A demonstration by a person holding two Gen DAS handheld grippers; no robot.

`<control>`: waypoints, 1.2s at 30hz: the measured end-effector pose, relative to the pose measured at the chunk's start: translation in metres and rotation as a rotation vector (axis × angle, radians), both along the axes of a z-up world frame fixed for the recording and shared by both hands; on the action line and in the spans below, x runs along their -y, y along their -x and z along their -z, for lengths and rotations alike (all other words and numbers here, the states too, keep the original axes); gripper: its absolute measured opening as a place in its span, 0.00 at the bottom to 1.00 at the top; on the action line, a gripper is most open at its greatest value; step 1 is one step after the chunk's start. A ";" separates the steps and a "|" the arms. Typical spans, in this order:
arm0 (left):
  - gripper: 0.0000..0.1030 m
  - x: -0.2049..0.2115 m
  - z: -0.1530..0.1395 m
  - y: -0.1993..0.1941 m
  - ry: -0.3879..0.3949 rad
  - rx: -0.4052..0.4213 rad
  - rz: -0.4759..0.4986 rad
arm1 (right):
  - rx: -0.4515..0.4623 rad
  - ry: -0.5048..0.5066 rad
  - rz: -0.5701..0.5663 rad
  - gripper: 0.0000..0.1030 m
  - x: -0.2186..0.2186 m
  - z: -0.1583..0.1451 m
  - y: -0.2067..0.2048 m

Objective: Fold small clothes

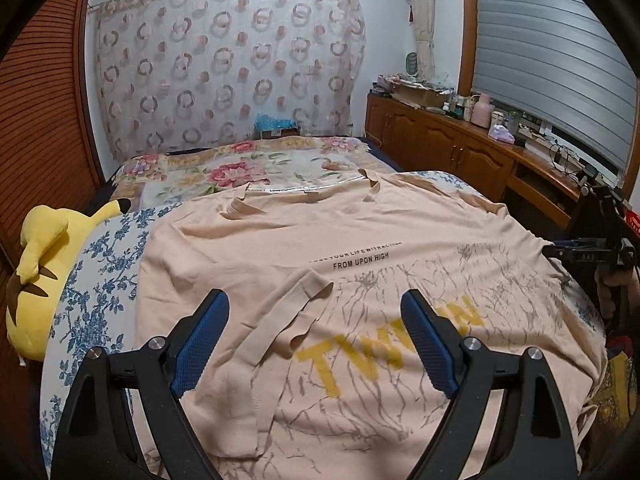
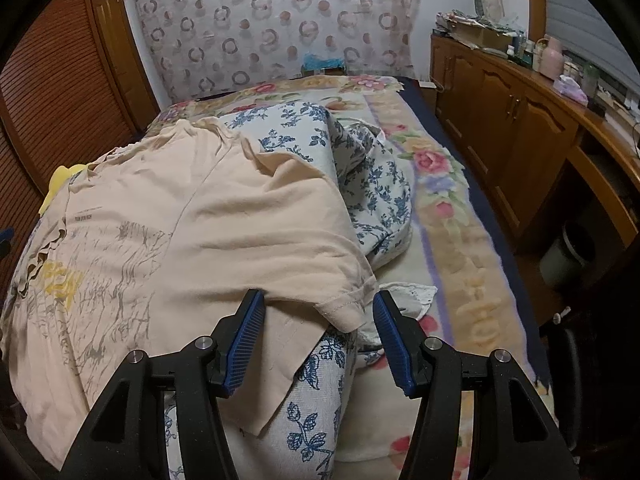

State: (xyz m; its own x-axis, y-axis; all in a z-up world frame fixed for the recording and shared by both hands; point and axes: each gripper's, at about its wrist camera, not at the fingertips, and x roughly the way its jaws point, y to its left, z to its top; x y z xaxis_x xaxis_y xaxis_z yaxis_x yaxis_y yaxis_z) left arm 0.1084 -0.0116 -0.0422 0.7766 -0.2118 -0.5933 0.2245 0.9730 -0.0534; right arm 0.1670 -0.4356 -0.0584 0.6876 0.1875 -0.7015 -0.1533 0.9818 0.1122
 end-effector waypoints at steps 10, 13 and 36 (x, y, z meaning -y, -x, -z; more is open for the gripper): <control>0.86 -0.006 -0.008 0.005 -0.003 0.029 -0.044 | 0.021 0.033 -0.033 0.20 -0.015 0.000 0.002; 0.86 -0.009 -0.010 0.007 -0.003 0.040 -0.057 | 0.036 0.090 -0.040 0.12 -0.025 -0.002 0.002; 0.86 -0.018 -0.011 0.022 0.022 0.063 -0.098 | 0.275 0.078 -0.287 0.07 -0.135 -0.062 0.047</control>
